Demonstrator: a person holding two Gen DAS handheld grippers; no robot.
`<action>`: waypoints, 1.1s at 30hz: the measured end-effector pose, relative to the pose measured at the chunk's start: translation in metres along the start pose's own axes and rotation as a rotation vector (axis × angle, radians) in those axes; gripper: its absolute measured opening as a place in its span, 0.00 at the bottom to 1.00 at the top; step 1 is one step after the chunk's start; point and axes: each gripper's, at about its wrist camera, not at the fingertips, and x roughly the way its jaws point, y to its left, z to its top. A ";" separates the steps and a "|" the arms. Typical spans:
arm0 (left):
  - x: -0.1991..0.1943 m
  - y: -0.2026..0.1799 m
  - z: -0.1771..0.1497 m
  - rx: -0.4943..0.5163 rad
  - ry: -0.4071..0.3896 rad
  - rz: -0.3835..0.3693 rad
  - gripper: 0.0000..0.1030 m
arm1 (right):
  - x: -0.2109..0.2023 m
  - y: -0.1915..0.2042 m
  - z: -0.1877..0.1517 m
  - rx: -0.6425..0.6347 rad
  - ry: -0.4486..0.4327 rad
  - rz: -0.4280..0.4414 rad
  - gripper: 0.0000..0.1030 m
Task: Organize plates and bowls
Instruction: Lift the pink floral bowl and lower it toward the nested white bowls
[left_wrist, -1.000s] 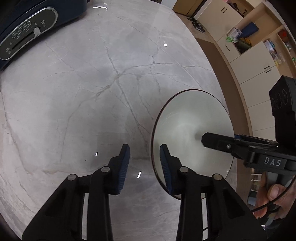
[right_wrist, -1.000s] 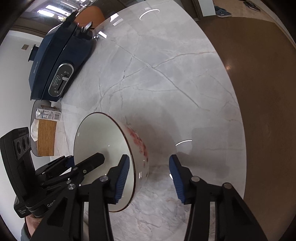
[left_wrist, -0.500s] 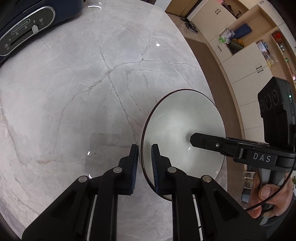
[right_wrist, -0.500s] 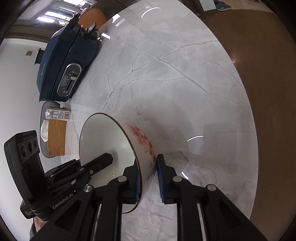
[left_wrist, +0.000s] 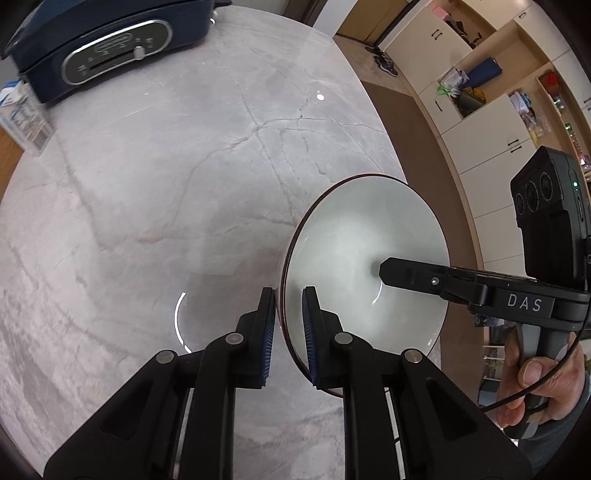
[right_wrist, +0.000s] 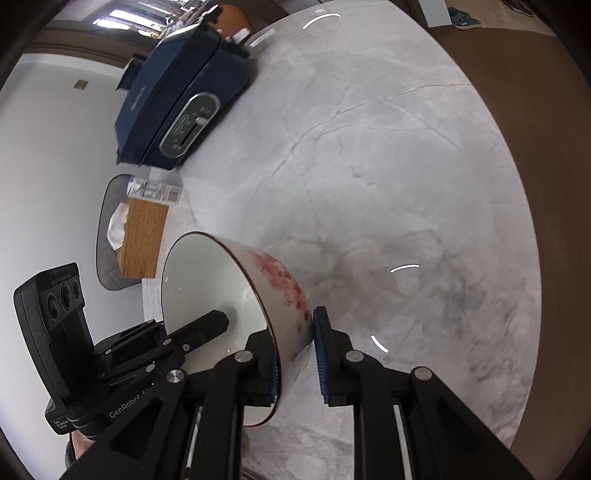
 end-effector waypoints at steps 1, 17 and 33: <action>-0.009 0.003 -0.006 0.000 -0.006 0.003 0.13 | 0.001 0.006 -0.004 -0.009 0.004 0.003 0.18; -0.110 0.068 -0.124 -0.062 -0.038 0.032 0.13 | 0.020 0.103 -0.084 -0.104 0.054 0.026 0.20; -0.136 0.138 -0.247 -0.167 0.002 0.053 0.13 | 0.075 0.161 -0.181 -0.145 0.137 0.031 0.24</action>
